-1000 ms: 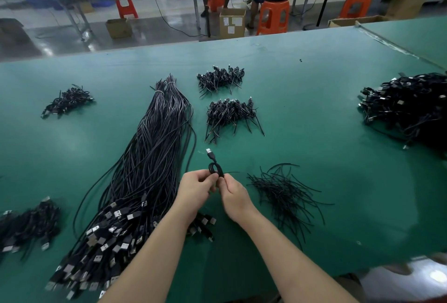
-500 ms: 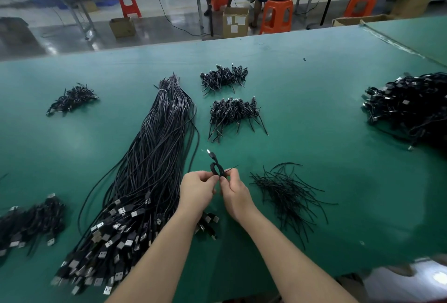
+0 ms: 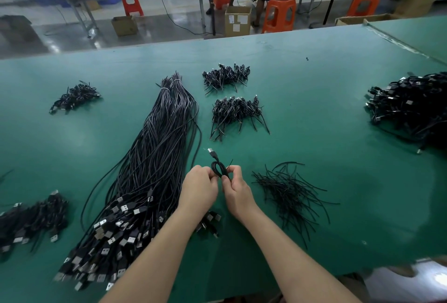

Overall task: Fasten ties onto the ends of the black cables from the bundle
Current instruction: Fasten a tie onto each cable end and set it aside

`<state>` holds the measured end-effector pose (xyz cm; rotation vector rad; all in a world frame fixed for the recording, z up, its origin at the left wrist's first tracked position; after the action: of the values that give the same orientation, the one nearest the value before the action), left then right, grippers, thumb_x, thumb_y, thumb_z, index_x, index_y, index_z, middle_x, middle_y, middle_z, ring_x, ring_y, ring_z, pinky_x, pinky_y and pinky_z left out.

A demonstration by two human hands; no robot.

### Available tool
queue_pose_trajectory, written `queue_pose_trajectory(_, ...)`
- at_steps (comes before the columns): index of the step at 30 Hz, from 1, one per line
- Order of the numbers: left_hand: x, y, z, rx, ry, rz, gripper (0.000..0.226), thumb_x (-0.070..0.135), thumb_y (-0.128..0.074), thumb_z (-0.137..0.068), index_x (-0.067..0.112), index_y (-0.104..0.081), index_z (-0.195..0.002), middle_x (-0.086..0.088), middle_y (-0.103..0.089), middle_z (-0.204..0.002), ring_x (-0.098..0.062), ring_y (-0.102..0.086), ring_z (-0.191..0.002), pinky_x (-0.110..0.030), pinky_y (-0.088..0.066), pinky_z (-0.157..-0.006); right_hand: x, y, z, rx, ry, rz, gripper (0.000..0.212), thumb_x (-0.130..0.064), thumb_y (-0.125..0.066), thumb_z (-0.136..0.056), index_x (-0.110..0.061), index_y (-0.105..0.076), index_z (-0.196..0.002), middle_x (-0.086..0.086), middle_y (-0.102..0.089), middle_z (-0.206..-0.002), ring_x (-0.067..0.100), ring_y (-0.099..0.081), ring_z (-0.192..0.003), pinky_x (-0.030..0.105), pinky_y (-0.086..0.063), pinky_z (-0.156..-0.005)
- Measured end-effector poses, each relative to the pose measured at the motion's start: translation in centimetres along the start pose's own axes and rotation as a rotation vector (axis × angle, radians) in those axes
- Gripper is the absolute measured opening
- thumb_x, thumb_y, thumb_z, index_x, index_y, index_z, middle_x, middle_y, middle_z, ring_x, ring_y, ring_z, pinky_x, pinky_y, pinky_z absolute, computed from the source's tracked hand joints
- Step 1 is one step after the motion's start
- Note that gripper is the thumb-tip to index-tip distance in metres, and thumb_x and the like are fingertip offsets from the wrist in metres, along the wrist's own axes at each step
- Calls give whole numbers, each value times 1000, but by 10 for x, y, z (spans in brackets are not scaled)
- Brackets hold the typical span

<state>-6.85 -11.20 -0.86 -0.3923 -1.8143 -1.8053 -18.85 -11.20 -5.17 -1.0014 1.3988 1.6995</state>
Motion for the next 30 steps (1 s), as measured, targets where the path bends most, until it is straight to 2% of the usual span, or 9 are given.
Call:
queue_pose_trajectory(5, -2, 0, 0, -11, -24, 66, 7, 19, -63, -93, 17, -68, -89, 6, -61, -88, -3, -55, -76, -13, -38, -61, 2, 1, 0, -6, 9, -42, 4, -30, -38, -106, -29, -39, -110, -5, -51, -67, 15, -46, -59, 36, -36, -62)
queue_pose_trajectory(9, -2, 0, 5, 26, -87, -16, 7, 25, -61, -95, 20, -63, -90, 5, -54, -94, -11, -56, -75, -31, -51, -69, 5, 1, -1, -9, 6, -66, 2, -31, -40, -105, -32, -41, -105, -10, -49, -63, 11, -43, -55, 36, -35, -62)
queue_pose_trajectory(13, 4, 1, 16, 121, -265, -204, 13, 24, -60, -97, 13, -62, -93, 1, -53, -95, -18, -54, -63, -31, -47, -56, 3, 3, -1, -38, -21, -176, 5, -34, -42, -101, -34, -47, -100, -4, -51, -67, 14, -44, -61, 38, -35, -66)
queue_pose_trajectory(16, 9, 5, 25, 231, -484, -300, 14, 13, -75, -87, 8, -64, -79, -4, -56, -81, -19, -51, -49, -30, -44, -39, 1, 4, -2, -92, -61, -255, 7, -26, -42, -102, -26, -49, -102, 0, -48, -67, 21, -42, -67, 41, -33, -67)
queue_pose_trajectory(18, 11, 6, 28, 307, -614, -373, 21, 6, -81, -78, 9, -61, -71, -3, -54, -72, -16, -47, -47, -25, -40, -37, 0, 5, -2, -138, -105, -339, 7, -18, -42, -104, -18, -49, -101, -2, -45, -64, 21, -40, -64, 37, -32, -62)
queue_pose_trajectory(21, 10, 5, 28, 350, -767, -409, 20, 2, -80, -75, 9, -62, -75, -5, -55, -78, -21, -53, -65, -31, -47, -56, -4, 13, 0, -258, -183, -447, 11, -13, -37, -105, -15, -45, -98, -6, -38, -55, 11, -30, -44, 24, -24, -41)
queue_pose_trajectory(26, 8, 12, 23, 266, -763, -439, 22, 12, -79, -76, 12, -66, -94, -8, -61, -122, -31, -52, -120, -39, -37, -95, -16, 24, 2, -464, -245, -363, 15, -12, -32, -104, -18, -40, -93, -6, -30, -54, 12, -19, -44, 23, -11, -41)
queue_pose_trajectory(28, 7, 17, 19, 186, -711, -389, 31, 16, -82, -77, 12, -68, -105, -5, -65, -121, -27, -58, -120, -38, -36, -99, -21, 25, 2, -517, -250, -329, 11, -12, -32, -103, -18, -39, -97, -5, -29, -56, 12, -19, -46, 22, -11, -40)
queue_pose_trajectory(30, 6, 22, 17, 149, -660, -339, 32, 18, -81, -82, 12, -70, -111, -2, -70, -112, -26, -65, -108, -40, -42, -93, -25, 27, 4, -563, -232, -316, 8, -13, -33, -104, -17, -38, -100, -4, -30, -58, 12, -20, -47, 22, -14, -39)
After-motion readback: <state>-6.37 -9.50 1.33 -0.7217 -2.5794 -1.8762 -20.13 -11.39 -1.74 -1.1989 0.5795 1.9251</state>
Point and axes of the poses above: each hand's wrist, its own z-axis away from the middle knuckle, its own y-axis out of the back of the hand, x = y × z, the point moved 4 cm from there along -z, towards the middle knuckle
